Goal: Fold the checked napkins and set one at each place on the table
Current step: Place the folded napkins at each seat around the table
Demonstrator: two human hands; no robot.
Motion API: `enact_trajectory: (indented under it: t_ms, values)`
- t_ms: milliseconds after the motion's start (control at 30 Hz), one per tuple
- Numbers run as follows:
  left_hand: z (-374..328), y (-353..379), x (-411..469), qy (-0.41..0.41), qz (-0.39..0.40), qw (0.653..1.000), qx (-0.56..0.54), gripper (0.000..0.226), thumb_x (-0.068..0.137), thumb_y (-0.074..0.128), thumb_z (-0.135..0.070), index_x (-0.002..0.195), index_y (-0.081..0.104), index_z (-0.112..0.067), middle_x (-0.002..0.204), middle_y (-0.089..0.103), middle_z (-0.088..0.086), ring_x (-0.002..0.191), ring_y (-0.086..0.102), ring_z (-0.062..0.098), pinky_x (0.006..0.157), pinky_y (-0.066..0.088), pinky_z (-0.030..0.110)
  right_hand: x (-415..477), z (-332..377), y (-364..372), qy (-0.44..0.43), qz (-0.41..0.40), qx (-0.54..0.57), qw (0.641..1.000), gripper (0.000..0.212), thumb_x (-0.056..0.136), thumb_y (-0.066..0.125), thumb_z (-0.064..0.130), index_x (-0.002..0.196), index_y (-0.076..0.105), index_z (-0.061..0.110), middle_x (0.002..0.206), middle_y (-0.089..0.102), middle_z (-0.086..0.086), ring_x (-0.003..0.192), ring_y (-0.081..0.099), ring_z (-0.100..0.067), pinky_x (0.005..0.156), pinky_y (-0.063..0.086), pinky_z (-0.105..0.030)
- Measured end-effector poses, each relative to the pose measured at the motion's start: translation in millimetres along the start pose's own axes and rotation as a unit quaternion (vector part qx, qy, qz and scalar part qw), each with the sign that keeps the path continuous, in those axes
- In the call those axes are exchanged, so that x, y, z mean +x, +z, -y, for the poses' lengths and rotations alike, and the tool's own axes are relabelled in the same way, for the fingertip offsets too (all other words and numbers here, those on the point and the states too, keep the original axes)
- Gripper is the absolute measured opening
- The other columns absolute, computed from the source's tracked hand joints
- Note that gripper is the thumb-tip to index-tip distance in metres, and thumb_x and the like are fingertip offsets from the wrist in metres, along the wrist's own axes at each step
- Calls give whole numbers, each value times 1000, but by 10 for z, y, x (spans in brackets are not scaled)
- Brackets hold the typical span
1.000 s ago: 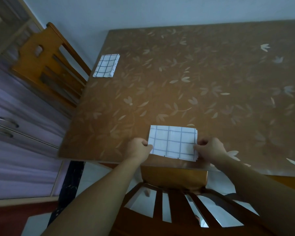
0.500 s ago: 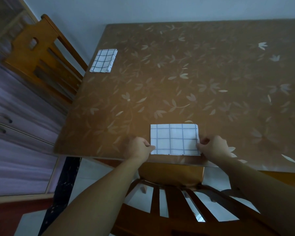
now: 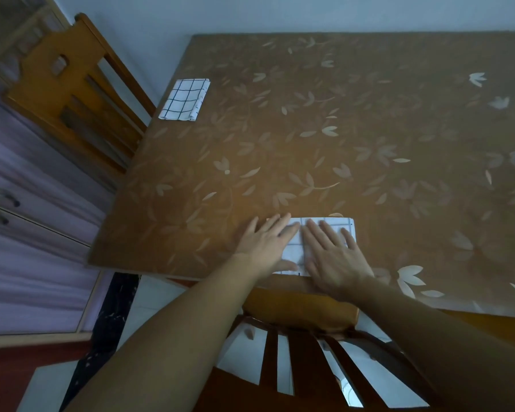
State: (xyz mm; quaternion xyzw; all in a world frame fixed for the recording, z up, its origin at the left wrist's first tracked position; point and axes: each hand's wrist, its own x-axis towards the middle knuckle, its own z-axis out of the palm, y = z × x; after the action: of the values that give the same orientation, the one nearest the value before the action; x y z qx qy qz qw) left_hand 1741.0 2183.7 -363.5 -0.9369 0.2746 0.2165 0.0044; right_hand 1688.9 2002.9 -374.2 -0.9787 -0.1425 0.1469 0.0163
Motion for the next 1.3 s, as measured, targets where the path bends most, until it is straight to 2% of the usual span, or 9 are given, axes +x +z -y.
enact_trajectory:
  t_ms: [233,333,433,533,633,700,767,1000,1300]
  values:
    - [139,-11,0,3,56,998,30,106,82,46,-75,155,-10,-22,163,-17,-5,150,-13,13,120,-2,54,-127,-499,130,74,5,3,997,72,94,4,58,155,-2,19,163,-6,1,150,-5,-18,119,4,-52]
    - [221,-31,-42,-9,60,998,29,111,79,49,-77,155,-11,-23,162,-18,-6,150,-13,14,119,-2,55,-221,-612,89,99,12,-4,995,75,93,4,59,155,2,17,164,1,-1,150,0,-21,118,7,-51]
    - [226,11,-164,-50,26,998,-33,109,79,56,-73,156,-5,-27,164,-10,-7,150,-6,16,120,6,52,-294,-512,12,130,-15,38,991,67,97,27,53,152,20,17,160,19,-3,146,18,-23,115,17,-48]
    - [100,114,-362,-140,-78,978,-132,98,75,71,-61,151,18,-29,156,24,-1,142,23,22,112,27,44,-412,-410,-41,178,-60,92,978,44,93,46,44,131,49,22,127,52,-2,116,48,-23,99,37,-43]
    - [-11,190,-475,-236,-115,931,-255,66,77,77,-48,131,47,-26,129,52,-2,117,49,19,94,46,36,-466,-330,-95,231,-56,199,951,24,90,54,40,102,59,20,92,58,3,81,55,-14,78,49,-37]
    - [-10,189,-500,-264,-92,907,-315,45,82,74,-43,118,58,-23,113,62,-3,98,57,14,80,49,30,-464,-311,-119,259,-43,260,929,17,90,58,36,91,60,19,82,62,3,67,54,-9,55,45,-27]
    - [28,168,-519,-264,-85,902,-329,31,85,72,-40,108,65,-21,105,67,-4,90,60,12,76,50,28,-459,-314,-116,273,-43,291,916,11,90,60,30,89,64,19,76,64,4,64,56,-7,48,39,-23]
    - [16,186,-568,-277,-96,905,-308,16,88,69,-34,96,73,-21,95,72,-5,84,64,11,71,54,28,-472,-303,-1,316,-60,325,889,8,85,63,31,83,69,28,78,69,5,71,63,-13,62,56,-34]
    - [-36,211,-575,-291,-95,899,-312,14,88,70,-33,94,73,-21,90,71,-5,82,64,12,69,53,28,-438,-289,10,313,-73,355,878,10,87,62,28,87,70,22,81,69,1,75,65,-17,68,58,-38]
